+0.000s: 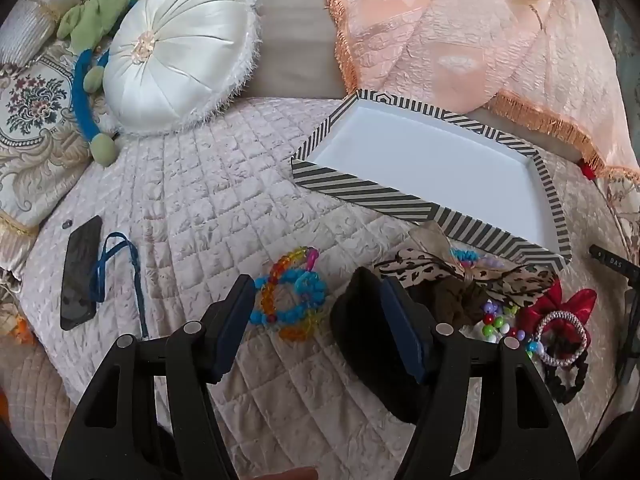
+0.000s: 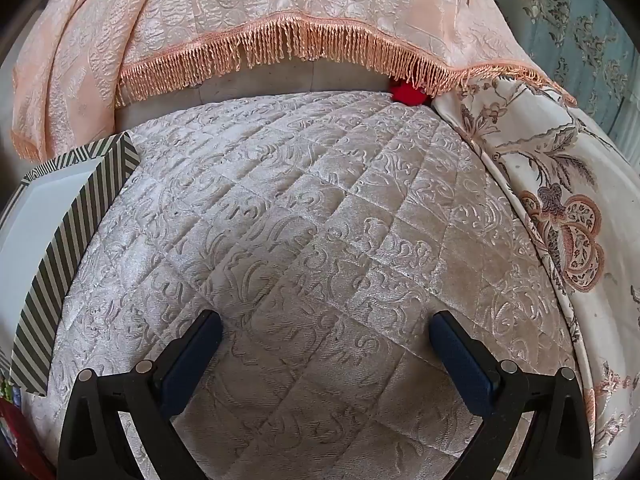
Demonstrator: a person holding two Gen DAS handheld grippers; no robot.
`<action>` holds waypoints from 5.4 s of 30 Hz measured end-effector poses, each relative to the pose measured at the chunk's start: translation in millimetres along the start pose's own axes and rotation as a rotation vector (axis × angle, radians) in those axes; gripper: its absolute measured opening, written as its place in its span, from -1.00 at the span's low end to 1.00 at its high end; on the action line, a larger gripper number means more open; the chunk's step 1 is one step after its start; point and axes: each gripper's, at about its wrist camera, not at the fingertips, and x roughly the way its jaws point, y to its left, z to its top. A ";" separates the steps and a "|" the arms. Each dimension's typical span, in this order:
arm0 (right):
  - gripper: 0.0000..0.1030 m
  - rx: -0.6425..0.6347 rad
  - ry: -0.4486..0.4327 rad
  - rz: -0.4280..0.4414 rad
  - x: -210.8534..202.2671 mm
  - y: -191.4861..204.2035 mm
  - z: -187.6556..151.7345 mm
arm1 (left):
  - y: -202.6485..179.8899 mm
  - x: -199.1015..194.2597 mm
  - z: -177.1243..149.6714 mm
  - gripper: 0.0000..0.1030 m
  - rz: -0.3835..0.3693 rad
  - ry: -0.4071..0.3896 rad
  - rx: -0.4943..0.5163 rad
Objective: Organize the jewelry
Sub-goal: 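Move both tools toward the jewelry pile beside the striped tray, then grasp the black velvet piece with left tool while right grasps grey beaded bracelet, then carry both items into the white tray and open both tools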
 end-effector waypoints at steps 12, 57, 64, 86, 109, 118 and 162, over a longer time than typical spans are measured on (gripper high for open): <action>1.00 -0.008 0.022 -0.017 -3.5 5.1 3.7 | -9.8 -12.5 -11.1 0.27 -0.001 0.027 0.042; 1.00 -0.215 -0.305 0.168 -210.9 142.1 -92.5 | 2.1 -60.0 -32.4 0.27 -0.089 -0.024 0.033; 1.00 -0.210 -0.289 0.217 -217.0 147.5 -102.0 | 5.3 -61.4 -36.7 0.27 -0.061 -0.021 0.029; 1.00 -0.247 -0.249 0.305 -229.2 161.4 -116.0 | 12.9 -62.6 -42.4 0.27 -0.051 -0.038 0.005; 1.00 -0.266 -0.207 0.289 -216.0 144.6 -114.5 | 40.6 -48.5 -45.7 0.27 -0.124 0.054 0.011; 1.00 -0.270 -0.184 0.251 -209.6 123.9 -113.5 | 29.2 -42.0 -43.1 0.27 -0.151 0.075 0.035; -0.86 -0.307 -0.122 0.467 -194.8 138.3 -99.6 | 2.7 -12.9 -11.0 -0.77 -0.284 0.116 0.016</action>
